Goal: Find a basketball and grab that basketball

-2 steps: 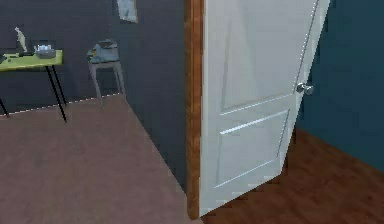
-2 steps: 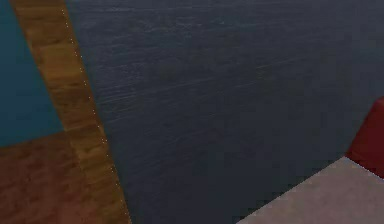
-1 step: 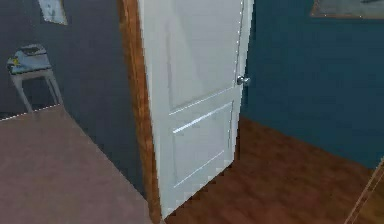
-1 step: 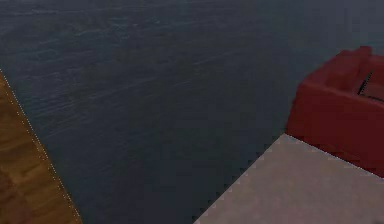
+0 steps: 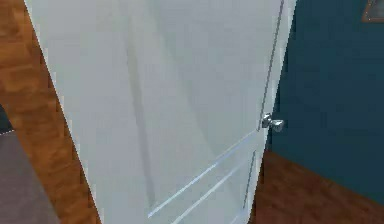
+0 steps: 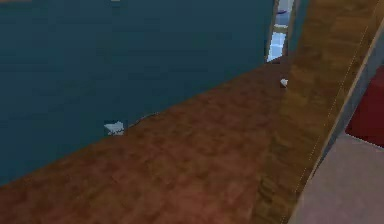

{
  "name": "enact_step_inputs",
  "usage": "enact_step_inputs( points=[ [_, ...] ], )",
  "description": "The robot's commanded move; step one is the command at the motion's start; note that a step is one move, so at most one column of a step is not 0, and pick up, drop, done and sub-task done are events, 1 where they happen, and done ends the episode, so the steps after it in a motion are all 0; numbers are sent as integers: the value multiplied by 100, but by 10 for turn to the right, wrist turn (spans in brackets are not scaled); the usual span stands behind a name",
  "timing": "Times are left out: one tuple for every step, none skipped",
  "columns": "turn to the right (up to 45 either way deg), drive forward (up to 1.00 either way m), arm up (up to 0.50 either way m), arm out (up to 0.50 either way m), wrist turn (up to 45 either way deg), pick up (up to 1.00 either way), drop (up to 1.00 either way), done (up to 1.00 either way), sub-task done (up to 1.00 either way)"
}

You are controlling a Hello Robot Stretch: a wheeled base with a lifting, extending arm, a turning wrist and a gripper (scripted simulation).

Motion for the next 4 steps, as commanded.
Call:
enact_step_inputs(
  points=[
    [450, 0, 0, 0, 0, 0, 0, 0, 0],
    [360, 0, 0, 0, 0, 0, 0, 0, 0],
    [0, 55, 0, 0, 0, 0, 0, 0, 0],
    [450, 0, 0, 0, 0, 0, 0, 0, 0]
  ],
)
